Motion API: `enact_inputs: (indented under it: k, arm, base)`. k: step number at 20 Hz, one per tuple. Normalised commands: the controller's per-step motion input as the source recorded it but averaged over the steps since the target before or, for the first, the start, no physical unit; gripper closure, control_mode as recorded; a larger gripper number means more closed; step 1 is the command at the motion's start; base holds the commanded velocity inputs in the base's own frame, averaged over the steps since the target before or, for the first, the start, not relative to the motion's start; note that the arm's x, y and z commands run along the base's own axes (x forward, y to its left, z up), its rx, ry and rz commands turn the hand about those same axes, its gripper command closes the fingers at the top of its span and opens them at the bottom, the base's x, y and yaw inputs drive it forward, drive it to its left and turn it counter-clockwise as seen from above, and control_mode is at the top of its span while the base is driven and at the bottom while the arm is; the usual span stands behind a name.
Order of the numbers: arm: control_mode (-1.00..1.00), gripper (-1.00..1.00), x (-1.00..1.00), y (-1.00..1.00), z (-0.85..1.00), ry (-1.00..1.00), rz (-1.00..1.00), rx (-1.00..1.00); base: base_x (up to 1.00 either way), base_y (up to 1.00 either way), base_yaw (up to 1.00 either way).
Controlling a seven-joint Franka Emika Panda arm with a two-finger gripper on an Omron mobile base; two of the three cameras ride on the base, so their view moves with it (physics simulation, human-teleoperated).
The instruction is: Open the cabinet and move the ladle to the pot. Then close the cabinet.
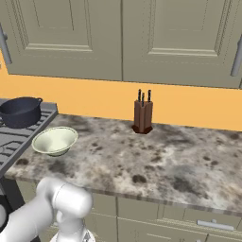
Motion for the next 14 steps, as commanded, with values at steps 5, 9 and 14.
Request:
enact_inputs:
  k: [5, 9, 14]
  arm:
    - [-1.00, -1.00, 0.36, -0.04, 0.00, 0.00, 0.00, 0.01]
    - [-1.00, -1.00, 0.39, 0.00, 0.00, 0.00, 0.00, 0.01]
    - [-1.00, -1.00, 0.30, 0.01, 0.00, 0.00, 0.00, 0.00]
  base:
    - [0.00, 0.00, 0.00]
    - [0.00, 0.00, 0.00]
    - [0.00, 0.00, 0.00]
